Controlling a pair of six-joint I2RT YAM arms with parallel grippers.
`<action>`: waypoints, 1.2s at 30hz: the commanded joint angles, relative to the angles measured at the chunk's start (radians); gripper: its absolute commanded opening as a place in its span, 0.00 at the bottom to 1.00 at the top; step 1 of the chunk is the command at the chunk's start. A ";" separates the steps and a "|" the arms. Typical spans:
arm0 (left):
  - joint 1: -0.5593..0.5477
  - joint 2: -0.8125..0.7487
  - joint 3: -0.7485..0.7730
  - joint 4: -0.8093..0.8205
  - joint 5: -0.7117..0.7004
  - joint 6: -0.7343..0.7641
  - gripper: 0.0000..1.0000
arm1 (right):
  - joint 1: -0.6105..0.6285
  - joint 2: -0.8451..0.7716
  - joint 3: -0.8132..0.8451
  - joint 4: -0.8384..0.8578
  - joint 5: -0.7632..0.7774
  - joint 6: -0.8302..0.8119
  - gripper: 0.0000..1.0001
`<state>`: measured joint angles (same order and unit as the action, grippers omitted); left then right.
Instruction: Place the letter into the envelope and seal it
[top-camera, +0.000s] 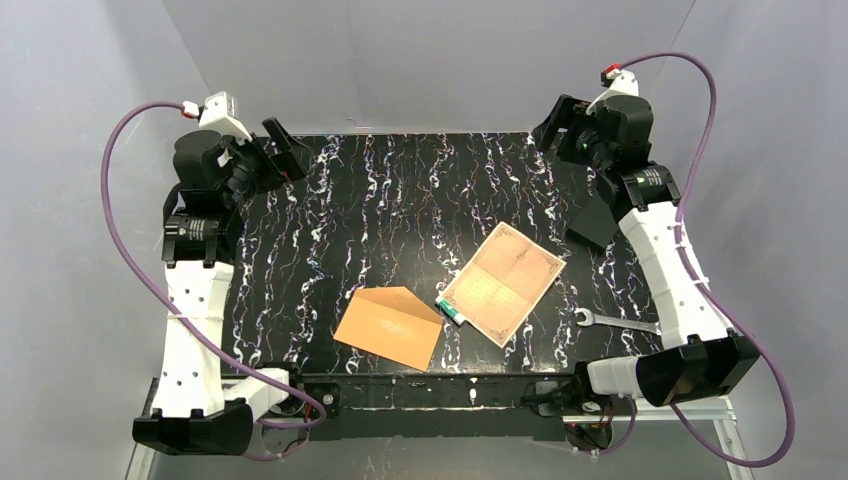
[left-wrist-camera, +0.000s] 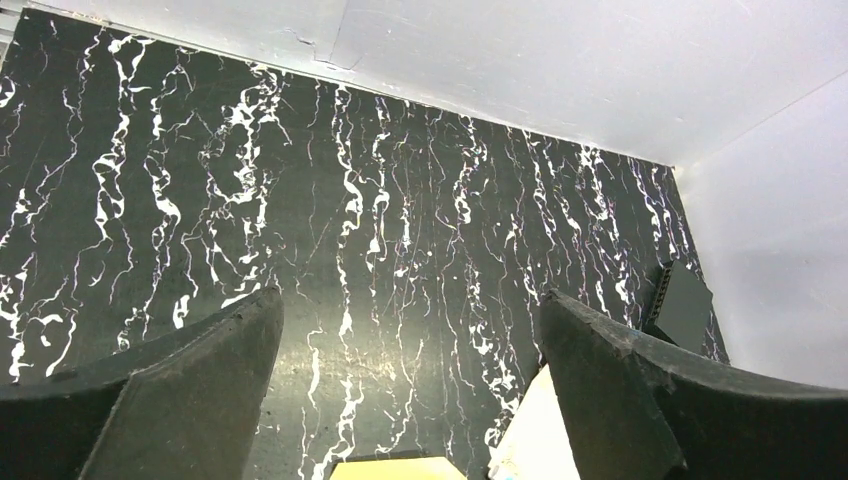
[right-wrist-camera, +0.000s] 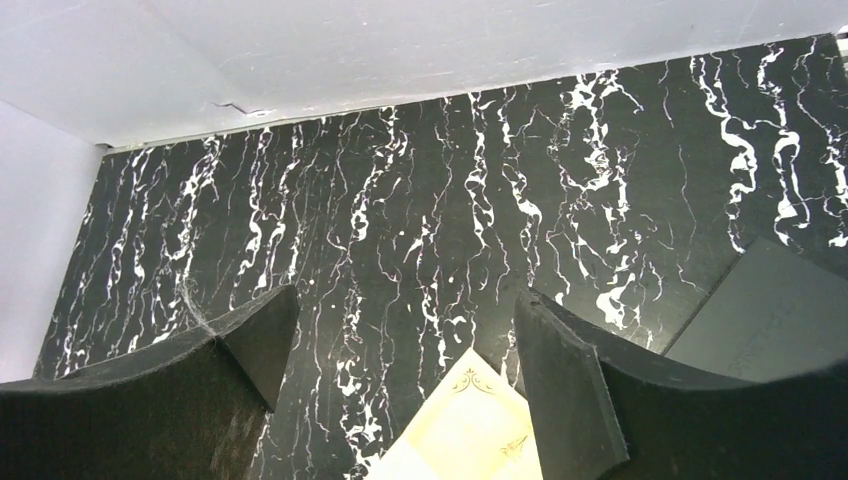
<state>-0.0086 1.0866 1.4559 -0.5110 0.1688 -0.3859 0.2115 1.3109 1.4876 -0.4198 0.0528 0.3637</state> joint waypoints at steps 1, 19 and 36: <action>0.003 -0.047 0.018 0.017 0.026 0.036 0.98 | 0.002 0.011 0.002 -0.004 -0.036 0.023 0.88; -0.001 -0.002 -0.228 0.134 0.633 -0.036 0.99 | 0.465 0.234 -0.140 0.011 -0.425 -0.151 0.84; 0.000 0.013 -0.266 -0.011 0.482 0.023 0.99 | 0.597 0.630 -0.162 0.059 -0.570 -0.096 0.59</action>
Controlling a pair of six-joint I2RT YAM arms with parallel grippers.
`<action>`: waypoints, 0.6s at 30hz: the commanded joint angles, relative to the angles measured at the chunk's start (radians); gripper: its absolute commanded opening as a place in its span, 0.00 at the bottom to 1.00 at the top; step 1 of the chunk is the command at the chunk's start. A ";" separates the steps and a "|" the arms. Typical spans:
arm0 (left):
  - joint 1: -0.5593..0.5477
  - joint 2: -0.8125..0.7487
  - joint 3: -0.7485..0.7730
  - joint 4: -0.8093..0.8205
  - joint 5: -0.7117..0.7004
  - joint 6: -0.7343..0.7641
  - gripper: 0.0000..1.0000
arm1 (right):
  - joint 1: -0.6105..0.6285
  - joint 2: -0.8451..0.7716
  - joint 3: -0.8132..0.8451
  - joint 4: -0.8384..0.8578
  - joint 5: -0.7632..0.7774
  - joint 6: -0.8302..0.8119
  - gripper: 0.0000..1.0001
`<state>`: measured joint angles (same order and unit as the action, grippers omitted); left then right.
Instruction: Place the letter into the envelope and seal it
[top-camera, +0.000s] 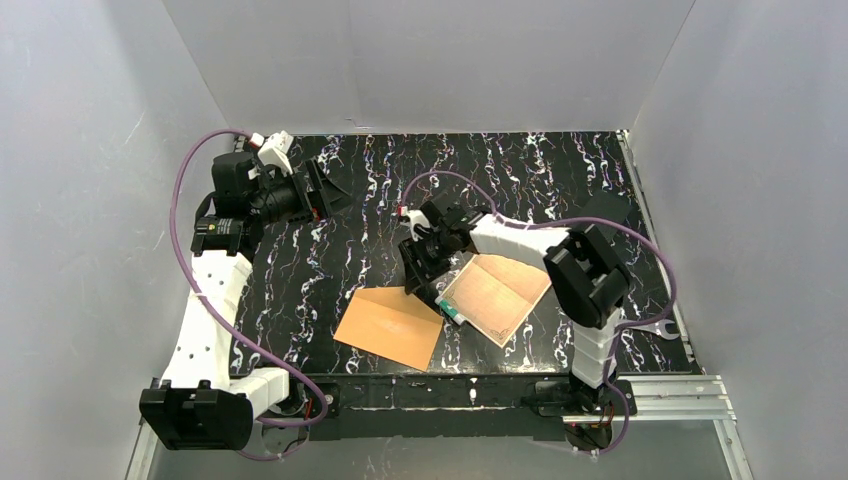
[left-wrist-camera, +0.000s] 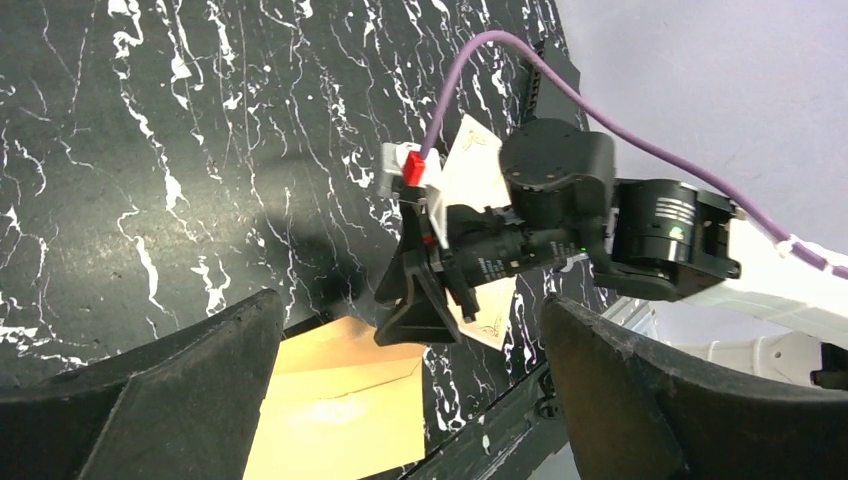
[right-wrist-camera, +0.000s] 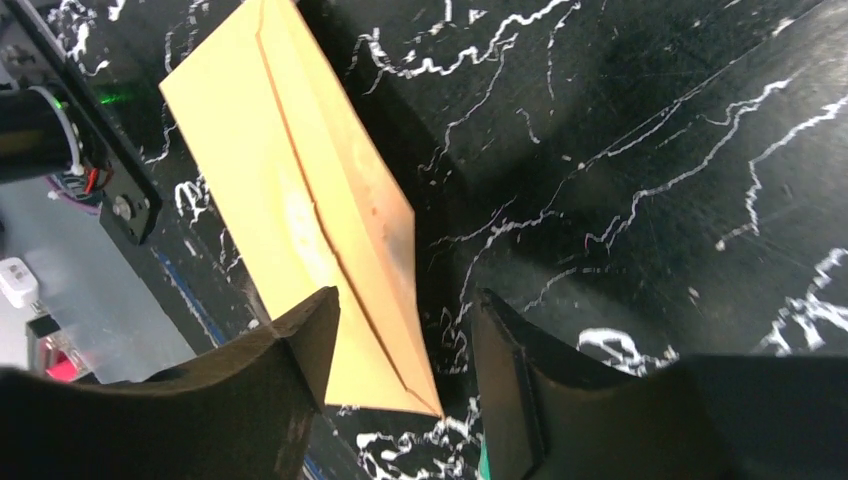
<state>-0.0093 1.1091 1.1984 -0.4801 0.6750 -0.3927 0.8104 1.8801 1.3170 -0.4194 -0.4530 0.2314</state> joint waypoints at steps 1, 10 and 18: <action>0.001 -0.007 -0.006 -0.043 -0.025 0.034 0.99 | -0.002 0.075 0.011 0.067 -0.072 0.040 0.56; 0.000 0.015 0.025 -0.060 -0.040 0.047 0.99 | -0.002 0.122 -0.032 0.196 -0.174 0.106 0.16; 0.001 0.027 0.032 -0.064 -0.064 0.038 0.99 | -0.029 0.102 -0.128 0.535 -0.028 0.373 0.01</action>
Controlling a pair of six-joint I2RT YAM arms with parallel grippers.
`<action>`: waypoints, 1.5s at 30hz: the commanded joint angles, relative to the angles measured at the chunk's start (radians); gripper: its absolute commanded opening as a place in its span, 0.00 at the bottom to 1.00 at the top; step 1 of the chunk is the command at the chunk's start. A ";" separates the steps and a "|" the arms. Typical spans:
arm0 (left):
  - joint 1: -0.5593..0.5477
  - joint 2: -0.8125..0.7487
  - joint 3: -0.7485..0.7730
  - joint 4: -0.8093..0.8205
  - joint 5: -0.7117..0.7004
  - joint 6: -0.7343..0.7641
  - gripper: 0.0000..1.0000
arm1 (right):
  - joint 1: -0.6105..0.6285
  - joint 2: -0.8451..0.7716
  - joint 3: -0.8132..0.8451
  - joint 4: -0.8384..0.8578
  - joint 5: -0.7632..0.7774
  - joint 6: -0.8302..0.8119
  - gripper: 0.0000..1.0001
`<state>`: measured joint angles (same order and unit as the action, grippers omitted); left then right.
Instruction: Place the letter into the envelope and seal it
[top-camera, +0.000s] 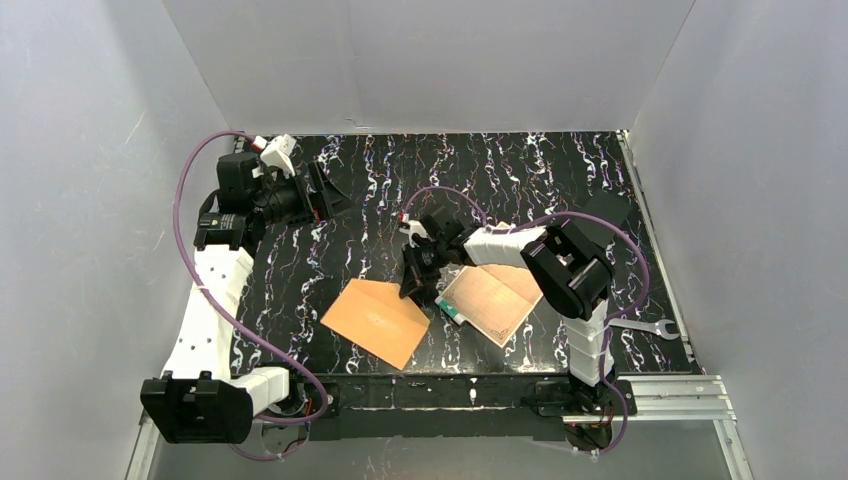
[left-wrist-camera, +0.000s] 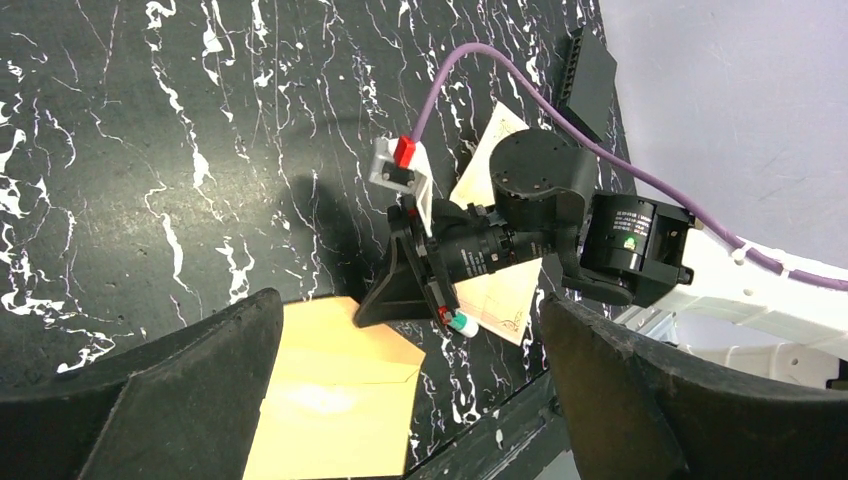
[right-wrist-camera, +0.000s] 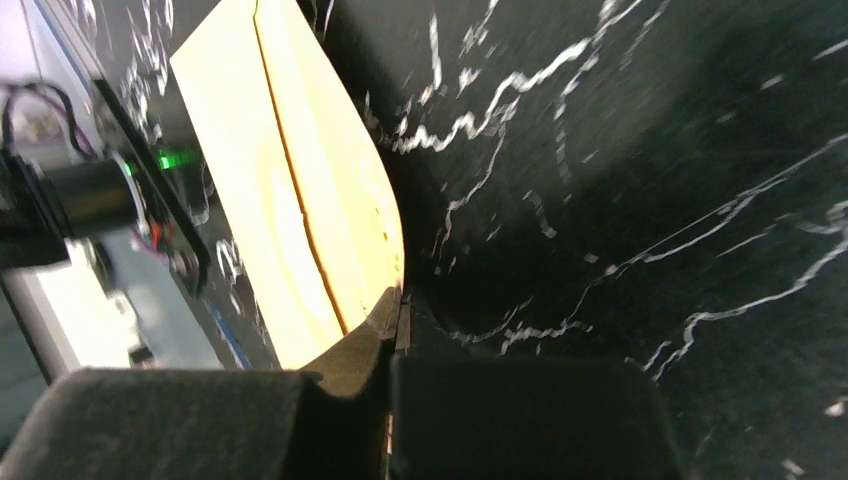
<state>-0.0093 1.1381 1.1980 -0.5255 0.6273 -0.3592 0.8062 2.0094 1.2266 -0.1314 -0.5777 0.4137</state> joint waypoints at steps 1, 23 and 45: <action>0.000 -0.001 0.028 -0.019 -0.024 -0.004 0.99 | -0.038 -0.027 -0.053 0.289 0.135 0.244 0.01; -0.001 0.213 -0.013 0.013 -0.131 -0.031 0.99 | -0.209 -0.360 -0.052 -0.167 0.536 0.255 0.62; -0.105 0.482 0.060 0.141 0.045 -0.147 0.96 | -0.773 -0.787 -0.581 -0.141 0.537 0.226 0.68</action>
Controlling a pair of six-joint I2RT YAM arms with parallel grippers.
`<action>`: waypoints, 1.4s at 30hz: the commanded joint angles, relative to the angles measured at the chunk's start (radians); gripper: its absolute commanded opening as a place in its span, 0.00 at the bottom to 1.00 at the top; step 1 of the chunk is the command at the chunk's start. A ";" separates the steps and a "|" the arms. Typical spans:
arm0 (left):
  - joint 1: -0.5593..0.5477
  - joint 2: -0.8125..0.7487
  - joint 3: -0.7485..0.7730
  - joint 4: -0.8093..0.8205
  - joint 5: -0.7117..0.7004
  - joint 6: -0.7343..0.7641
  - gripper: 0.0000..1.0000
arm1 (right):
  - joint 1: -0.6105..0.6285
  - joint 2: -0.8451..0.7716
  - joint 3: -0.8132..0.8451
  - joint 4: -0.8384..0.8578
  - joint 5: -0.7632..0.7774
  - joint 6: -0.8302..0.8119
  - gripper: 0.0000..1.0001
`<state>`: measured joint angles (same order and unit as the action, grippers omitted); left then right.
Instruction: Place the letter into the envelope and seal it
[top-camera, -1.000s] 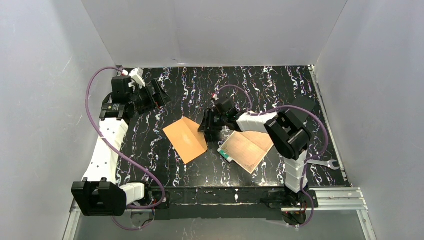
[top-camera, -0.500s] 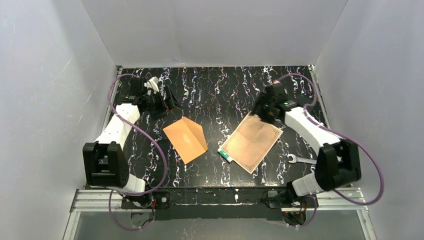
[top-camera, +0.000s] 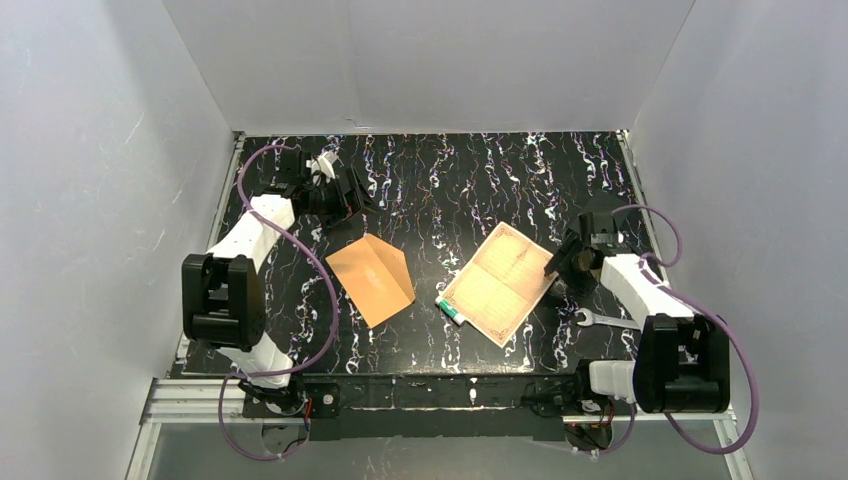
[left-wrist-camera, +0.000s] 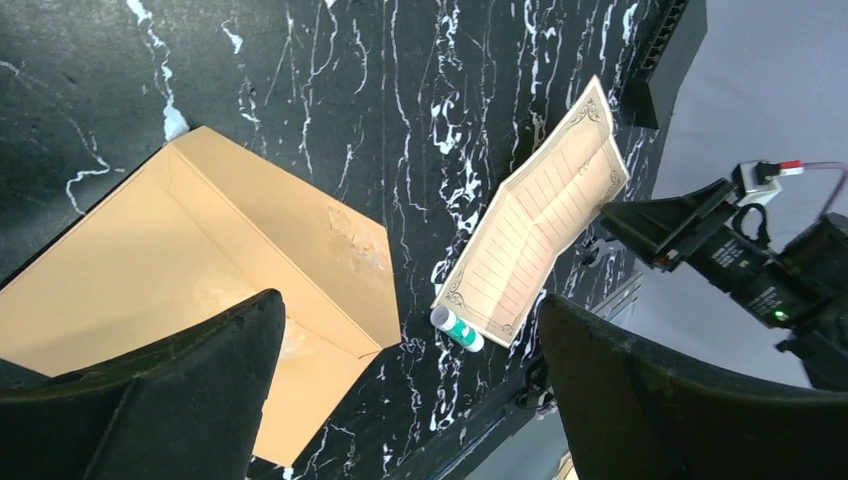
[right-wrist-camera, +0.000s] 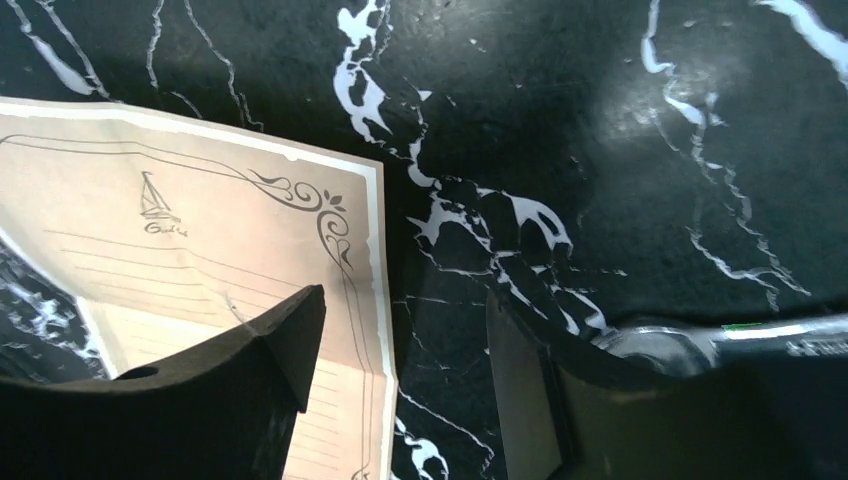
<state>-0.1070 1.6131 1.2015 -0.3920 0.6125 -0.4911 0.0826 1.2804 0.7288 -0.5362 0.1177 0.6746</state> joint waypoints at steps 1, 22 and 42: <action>-0.009 0.014 0.067 0.008 0.065 -0.016 0.96 | -0.065 -0.064 -0.111 0.329 -0.223 -0.031 0.68; -0.045 0.041 0.171 -0.008 0.096 -0.010 0.96 | -0.180 -0.080 -0.424 0.864 -0.377 0.038 0.41; -0.076 0.062 0.325 0.025 0.178 -0.081 0.97 | -0.192 -0.136 0.054 0.727 -0.564 -0.022 0.01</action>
<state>-0.1631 1.6650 1.4517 -0.3908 0.7376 -0.5442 -0.1047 1.1286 0.6502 0.1780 -0.3534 0.6765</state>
